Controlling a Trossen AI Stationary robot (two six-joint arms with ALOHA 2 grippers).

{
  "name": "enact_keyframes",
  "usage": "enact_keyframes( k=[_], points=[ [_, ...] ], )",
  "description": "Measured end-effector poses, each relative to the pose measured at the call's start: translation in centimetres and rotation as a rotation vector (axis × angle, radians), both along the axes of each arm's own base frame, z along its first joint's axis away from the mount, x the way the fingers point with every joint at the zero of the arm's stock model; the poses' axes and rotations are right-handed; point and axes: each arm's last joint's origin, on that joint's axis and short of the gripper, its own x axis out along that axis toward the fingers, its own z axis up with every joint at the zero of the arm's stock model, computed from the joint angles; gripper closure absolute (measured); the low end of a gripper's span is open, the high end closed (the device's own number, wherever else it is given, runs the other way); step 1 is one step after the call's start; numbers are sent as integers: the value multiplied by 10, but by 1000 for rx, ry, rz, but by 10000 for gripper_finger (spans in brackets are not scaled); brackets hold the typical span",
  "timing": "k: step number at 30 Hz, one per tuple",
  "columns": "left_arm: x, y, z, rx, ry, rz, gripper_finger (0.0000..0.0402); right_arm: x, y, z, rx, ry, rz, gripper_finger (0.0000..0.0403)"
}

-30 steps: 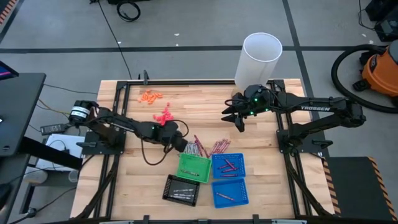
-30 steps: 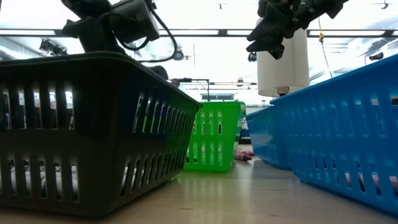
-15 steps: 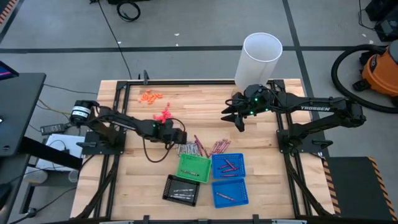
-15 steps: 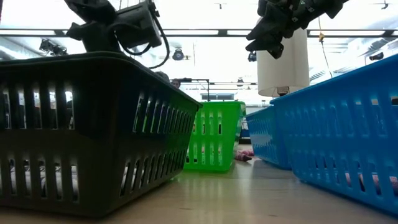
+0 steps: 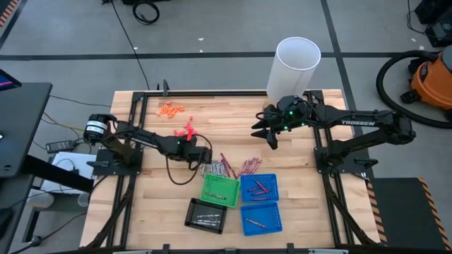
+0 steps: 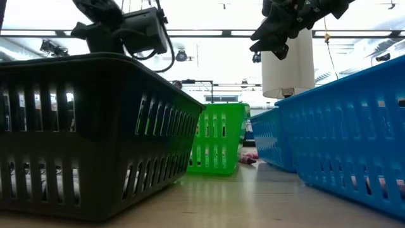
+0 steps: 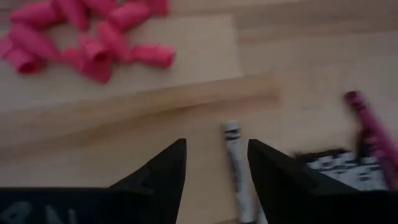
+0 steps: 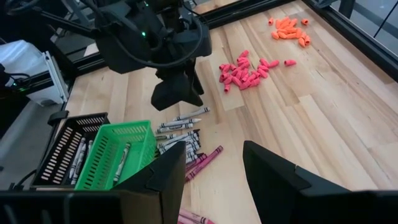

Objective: Sort crayons
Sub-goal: Put the white crayon into the black bin

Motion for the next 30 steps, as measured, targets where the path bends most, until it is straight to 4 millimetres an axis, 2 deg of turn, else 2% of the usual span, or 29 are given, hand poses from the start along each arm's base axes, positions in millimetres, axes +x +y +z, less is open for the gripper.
enact_keyframes(
  k=[3,8,17,26,30],
  points=[
    [2,1,4,28,-7,7,219,0,0,0,0,-2,-1,234],
    [5,2,-6,22,28,8,236,1,0,1,-4,-14,0,234],
    [29,-1,-11,41,81,-78,270,1,0,1,-1,-13,-1,234],
    [29,-4,-18,37,156,-84,276,1,0,1,-1,-14,-1,234],
    [24,-4,-20,37,184,-76,296,1,0,1,0,-15,3,234]
  ],
)
